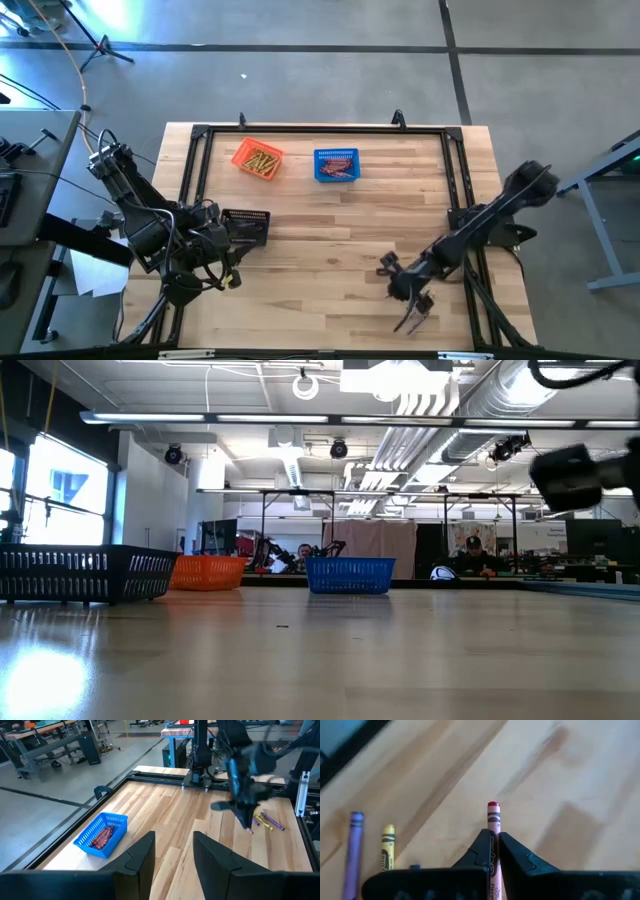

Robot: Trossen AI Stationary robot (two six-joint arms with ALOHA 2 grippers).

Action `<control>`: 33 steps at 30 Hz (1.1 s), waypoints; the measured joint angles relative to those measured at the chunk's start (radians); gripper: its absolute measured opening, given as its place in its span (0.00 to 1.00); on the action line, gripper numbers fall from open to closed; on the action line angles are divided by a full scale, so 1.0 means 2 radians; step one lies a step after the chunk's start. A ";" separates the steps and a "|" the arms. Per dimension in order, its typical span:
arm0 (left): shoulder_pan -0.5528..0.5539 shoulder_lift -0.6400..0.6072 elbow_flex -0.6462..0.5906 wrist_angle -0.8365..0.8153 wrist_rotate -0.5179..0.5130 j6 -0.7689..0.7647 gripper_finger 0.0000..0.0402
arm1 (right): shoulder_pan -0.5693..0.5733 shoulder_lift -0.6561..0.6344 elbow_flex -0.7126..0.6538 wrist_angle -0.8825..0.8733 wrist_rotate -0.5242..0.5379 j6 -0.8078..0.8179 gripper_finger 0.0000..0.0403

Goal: Sort crayons
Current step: Put the red crayon into the blue bin

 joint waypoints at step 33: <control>0.084 0.000 0.000 -0.002 -0.008 0.073 0.29 | -0.547 0.119 0.073 0.307 -0.121 -0.289 0.02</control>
